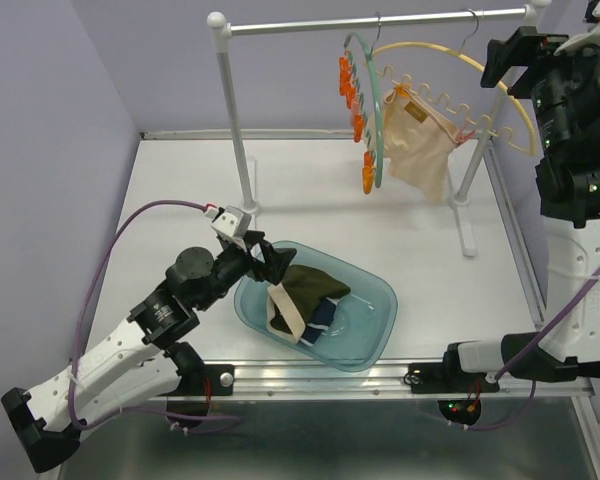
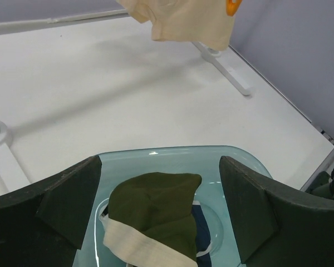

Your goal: Remove the underwear clipped to the hanger

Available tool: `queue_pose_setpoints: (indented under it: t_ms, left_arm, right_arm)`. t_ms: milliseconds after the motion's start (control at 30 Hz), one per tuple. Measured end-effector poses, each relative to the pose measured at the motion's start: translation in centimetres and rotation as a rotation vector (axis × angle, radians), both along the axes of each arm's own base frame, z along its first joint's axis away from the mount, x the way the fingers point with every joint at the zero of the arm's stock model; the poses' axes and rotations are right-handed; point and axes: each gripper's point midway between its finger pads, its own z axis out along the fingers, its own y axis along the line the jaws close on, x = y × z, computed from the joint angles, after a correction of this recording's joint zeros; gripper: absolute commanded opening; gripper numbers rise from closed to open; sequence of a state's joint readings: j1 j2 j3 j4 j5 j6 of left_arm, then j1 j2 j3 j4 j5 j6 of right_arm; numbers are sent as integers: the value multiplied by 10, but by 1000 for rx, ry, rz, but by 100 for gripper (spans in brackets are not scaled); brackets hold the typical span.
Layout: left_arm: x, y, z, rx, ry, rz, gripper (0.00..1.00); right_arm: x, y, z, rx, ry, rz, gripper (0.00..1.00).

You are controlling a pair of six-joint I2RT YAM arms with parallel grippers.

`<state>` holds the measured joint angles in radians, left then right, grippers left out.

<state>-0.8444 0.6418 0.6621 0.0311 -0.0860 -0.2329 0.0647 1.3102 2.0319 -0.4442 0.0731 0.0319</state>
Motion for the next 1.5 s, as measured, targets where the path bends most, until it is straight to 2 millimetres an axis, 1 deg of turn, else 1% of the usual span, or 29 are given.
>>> queue_pose_setpoints:
  t_ms: [100, 200, 233, 267, 400, 467, 567, 600, 800, 933, 1000, 1100, 1267, 1500]
  left_arm:
    - [2, 2, 0, 3, -5, 16, 99]
    - [3, 4, 1, 7, -12, 27, 99]
    - [3, 4, 1, 8, -14, 27, 99]
    - [4, 5, 1, 9, -16, 29, 99]
    - [4, 6, 2, 8, -26, 32, 99]
    - [3, 7, -1, 11, -28, 32, 99]
    - [4, 7, -3, 20, -31, 32, 99]
    - [4, 7, -4, 23, -31, 31, 99]
    - [4, 6, -2, 22, -43, 28, 99]
    - [4, 5, 0, 15, -49, 24, 99]
    - [4, 5, 0, 15, -48, 22, 99]
    - [4, 4, 0, 14, -47, 20, 99]
    - [4, 3, 1, 6, -49, 18, 99]
    - [4, 3, 1, -1, -47, 17, 99]
  right_arm:
    - [12, 3, 6, -75, 15, 12, 100]
    - [29, 8, -1, -143, 55, 34, 100]
    - [33, 10, -5, -164, 73, 45, 100]
    - [39, 12, -15, -184, 105, 58, 100]
    - [48, 16, -43, -213, 201, 98, 100]
    - [49, 17, -55, -214, 243, 118, 100]
    - [49, 17, -63, -209, 276, 135, 99]
    - [48, 17, -66, -204, 288, 139, 95]
    - [47, 8, -72, -161, 316, 137, 91]
    - [47, 3, -76, -130, 329, 144, 86]
    - [47, 1, -80, -112, 345, 155, 84]
    - [49, 3, -88, -91, 369, 188, 82]
    - [56, 13, -107, -46, 426, 256, 73]
    - [60, 23, -134, -1, 504, 313, 63]
